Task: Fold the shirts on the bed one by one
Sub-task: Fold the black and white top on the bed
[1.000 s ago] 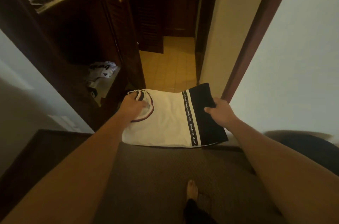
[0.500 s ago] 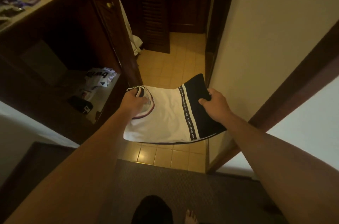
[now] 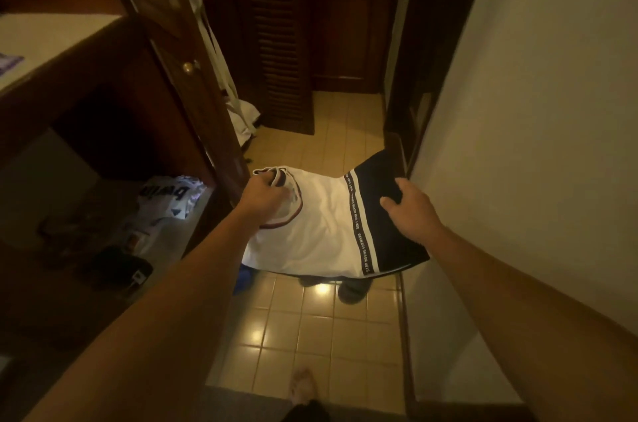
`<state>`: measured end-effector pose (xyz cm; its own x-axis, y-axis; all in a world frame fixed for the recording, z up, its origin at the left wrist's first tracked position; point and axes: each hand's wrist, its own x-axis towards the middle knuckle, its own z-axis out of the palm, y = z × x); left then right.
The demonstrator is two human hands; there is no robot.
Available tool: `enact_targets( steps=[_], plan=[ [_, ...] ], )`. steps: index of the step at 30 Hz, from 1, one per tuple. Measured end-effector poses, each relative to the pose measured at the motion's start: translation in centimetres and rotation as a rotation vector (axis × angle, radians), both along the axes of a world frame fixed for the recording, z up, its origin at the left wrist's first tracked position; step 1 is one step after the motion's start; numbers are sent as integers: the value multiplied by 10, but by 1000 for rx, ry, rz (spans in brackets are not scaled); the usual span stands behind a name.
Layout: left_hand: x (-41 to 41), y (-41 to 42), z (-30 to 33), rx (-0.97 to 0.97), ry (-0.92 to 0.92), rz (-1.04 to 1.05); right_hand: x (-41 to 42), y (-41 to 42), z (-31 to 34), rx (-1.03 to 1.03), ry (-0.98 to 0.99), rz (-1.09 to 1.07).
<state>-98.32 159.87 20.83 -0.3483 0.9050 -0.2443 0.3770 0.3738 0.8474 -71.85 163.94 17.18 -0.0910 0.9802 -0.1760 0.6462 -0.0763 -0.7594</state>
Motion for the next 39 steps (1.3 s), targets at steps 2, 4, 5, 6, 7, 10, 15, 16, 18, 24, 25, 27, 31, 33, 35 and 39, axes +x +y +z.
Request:
enact_targets(
  steps=[2, 4, 5, 6, 7, 10, 15, 16, 18, 24, 25, 27, 31, 33, 35, 39],
  plan=[
    [-15, 36, -1, 2, 0, -27, -15, 30, 1, -8, -7, 3],
    [-29, 70, -2, -6, -8, -34, -28, 59, 2, -14, 5, -6],
    [-35, 87, -2, -14, -19, -25, -33, 73, 3, -22, 15, -17],
    [-40, 103, -3, -20, -32, -18, -37, 86, 5, -28, 23, -29],
    [-43, 119, -3, -22, -49, -14, -40, 99, 6, -32, 29, -40],
    [-49, 170, -5, -25, -89, -11, -44, 141, 8, -27, 16, -78],
    [-47, 249, -9, -11, -97, -51, -40, 217, 6, 4, -10, -95],
    [-47, 264, -10, -8, -87, -44, -40, 232, 6, 2, -5, -99],
    [-48, 292, -12, -20, -74, -34, -38, 261, 9, -5, 5, -116],
    [-43, 349, -13, 15, -96, 30, -34, 337, 14, -25, 52, -106],
    [-42, 357, -13, 14, -107, 40, -34, 348, 14, -22, 57, -103],
    [-39, 376, -11, 25, -124, 72, -37, 373, 16, -20, 58, -91],
    [-45, 420, -12, 31, -114, 97, -49, 420, 18, -14, 49, -76],
    [-50, 443, -16, 41, -140, 121, -54, 445, 14, -11, 71, -67],
    [-57, 470, -22, 43, -156, 150, -60, 472, 10, -19, 89, -69],
    [-79, 535, -38, 25, -194, 181, -78, 542, -5, -41, 117, -60]
  ],
)
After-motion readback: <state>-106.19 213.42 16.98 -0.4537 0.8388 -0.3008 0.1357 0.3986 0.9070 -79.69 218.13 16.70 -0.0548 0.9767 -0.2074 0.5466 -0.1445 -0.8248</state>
